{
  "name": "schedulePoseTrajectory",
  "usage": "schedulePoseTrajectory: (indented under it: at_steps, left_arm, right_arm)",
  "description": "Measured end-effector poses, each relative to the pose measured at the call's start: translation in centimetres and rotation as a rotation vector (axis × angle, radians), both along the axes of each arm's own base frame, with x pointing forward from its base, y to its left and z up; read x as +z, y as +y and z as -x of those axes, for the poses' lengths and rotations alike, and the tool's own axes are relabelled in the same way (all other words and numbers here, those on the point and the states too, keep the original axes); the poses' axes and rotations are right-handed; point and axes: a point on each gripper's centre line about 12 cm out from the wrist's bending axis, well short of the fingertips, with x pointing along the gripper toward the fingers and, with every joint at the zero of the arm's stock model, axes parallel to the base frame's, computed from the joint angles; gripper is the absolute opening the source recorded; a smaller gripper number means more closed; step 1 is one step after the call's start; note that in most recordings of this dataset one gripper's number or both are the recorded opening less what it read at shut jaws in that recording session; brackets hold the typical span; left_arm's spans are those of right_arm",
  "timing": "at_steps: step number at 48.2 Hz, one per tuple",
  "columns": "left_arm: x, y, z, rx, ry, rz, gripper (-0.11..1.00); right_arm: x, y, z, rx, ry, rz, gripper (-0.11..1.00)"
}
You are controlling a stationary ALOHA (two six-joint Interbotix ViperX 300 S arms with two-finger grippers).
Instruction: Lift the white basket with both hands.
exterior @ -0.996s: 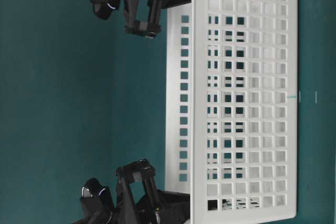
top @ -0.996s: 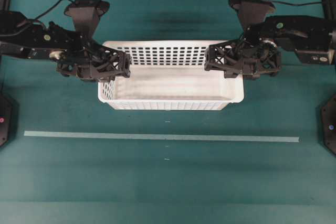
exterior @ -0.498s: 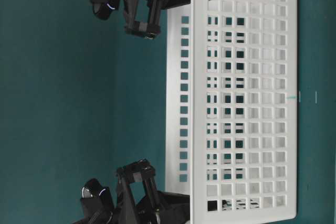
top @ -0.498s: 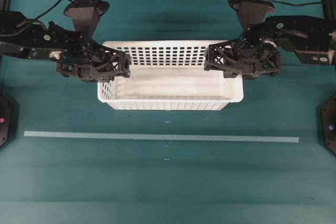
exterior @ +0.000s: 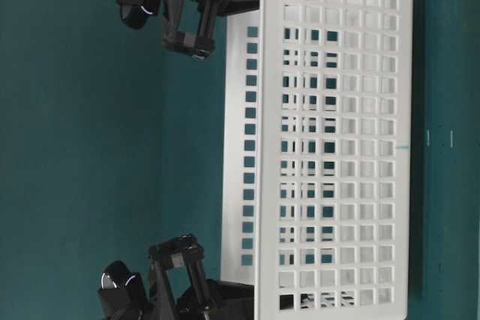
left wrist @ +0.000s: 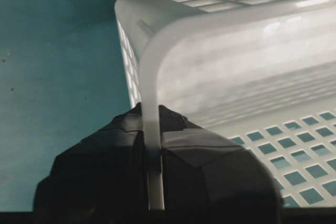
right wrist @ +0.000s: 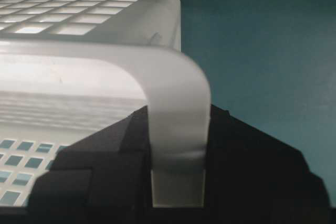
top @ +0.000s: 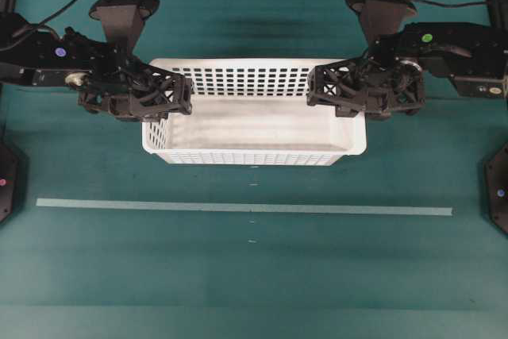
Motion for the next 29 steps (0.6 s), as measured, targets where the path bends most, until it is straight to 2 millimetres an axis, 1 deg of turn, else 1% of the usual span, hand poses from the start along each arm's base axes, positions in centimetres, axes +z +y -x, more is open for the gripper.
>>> schedulePoseTrajectory:
  at_steps: [6,17,24,29]
  left_arm:
    - [0.0,-0.1,0.0,-0.002,0.001,0.000,-0.01]
    - [0.3,-0.7,-0.2,-0.020,-0.002,0.001,-0.01]
    - [0.7,-1.6,-0.2,-0.014,-0.005,0.015,-0.01]
    - [0.7,-2.6,-0.2,0.002,-0.009,0.034,-0.01]
  right_arm:
    - [0.2,0.1,0.0,0.001,0.004,-0.002,0.16]
    - [0.5,1.0,0.1,0.013,0.017,-0.021,0.16]
    - [0.7,1.6,0.1,0.022,0.013,-0.026,0.16]
    - [0.6,2.5,0.0,0.023,0.013,-0.037,0.16]
